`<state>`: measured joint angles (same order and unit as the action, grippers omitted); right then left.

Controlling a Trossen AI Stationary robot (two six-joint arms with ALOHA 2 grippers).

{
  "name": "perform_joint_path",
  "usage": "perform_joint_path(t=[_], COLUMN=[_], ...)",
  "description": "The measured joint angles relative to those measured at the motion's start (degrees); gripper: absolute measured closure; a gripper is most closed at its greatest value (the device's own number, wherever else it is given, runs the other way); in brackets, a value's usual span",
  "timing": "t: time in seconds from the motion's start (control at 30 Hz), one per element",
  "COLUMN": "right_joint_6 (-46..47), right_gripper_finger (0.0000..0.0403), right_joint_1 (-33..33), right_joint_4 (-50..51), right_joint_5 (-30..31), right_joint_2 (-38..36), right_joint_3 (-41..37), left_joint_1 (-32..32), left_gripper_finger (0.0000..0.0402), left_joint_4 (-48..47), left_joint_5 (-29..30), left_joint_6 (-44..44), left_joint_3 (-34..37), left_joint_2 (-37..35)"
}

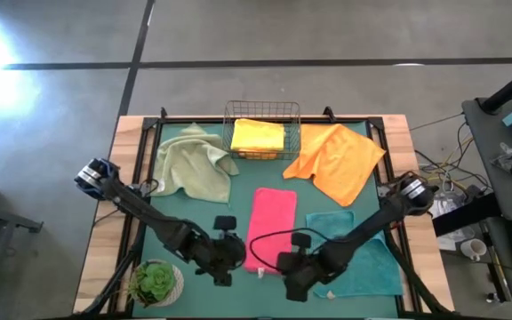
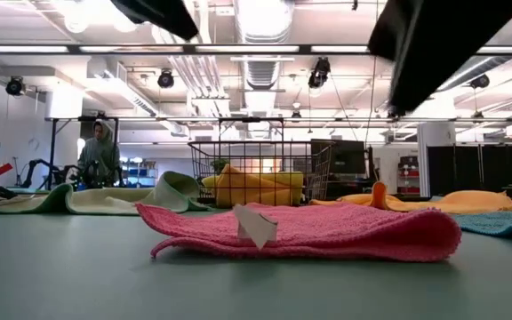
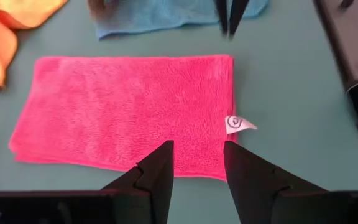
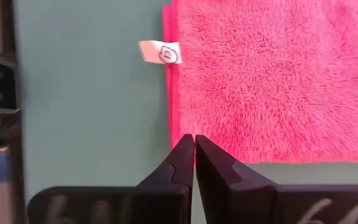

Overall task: Fold microfiber towels
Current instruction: Fold the pink microfiber towel

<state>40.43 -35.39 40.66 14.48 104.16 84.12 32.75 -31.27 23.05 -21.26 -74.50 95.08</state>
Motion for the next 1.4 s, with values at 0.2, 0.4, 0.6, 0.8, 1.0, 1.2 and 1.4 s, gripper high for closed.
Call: perform_joint_path(t=[0.2,0.4,0.6,0.8,1.0,1.2,1.4], right_joint_6=[1.0,1.6,7.3,17.3,21.4,14.0,7.6], right_gripper_finger=[0.0394,0.0394,0.0394,0.0394,0.0394,0.0371,0.032], right_joint_1=[-3.8,-5.2,-6.8,-12.3,-15.7,-13.7,-10.6], right_joint_4=[3.5,7.2,18.5,19.2,8.6,-2.3,-8.4], right_joint_5=[5.9,9.4,8.0,8.0,11.7,12.0,11.1], right_joint_2=[-3.6,-3.9,-4.9,-10.4,-13.2,-11.9,-10.9], right_joint_3=[-0.1,-1.6,-4.3,-11.1,-16.2,-18.3,-18.7], left_joint_1=[0.0,0.5,1.4,2.8,3.9,3.7,3.8], left_gripper_finger=[0.0277,0.0277,0.0277,0.0277,0.0277,0.0277,0.0277], left_joint_4=[0.7,1.4,2.5,2.8,3.8,4.2,10.0], left_joint_5=[-0.2,-0.5,-5.1,-5.2,-5.2,-5.2,-5.3], left_joint_6=[0.9,1.3,0.6,-1.0,-1.5,3.3,7.6], left_joint_3=[0.0,-0.1,-0.6,-1.2,-1.2,-1.5,-1.4], left_joint_2=[5.1,10.0,11.9,11.6,12.7,15.0,15.4])
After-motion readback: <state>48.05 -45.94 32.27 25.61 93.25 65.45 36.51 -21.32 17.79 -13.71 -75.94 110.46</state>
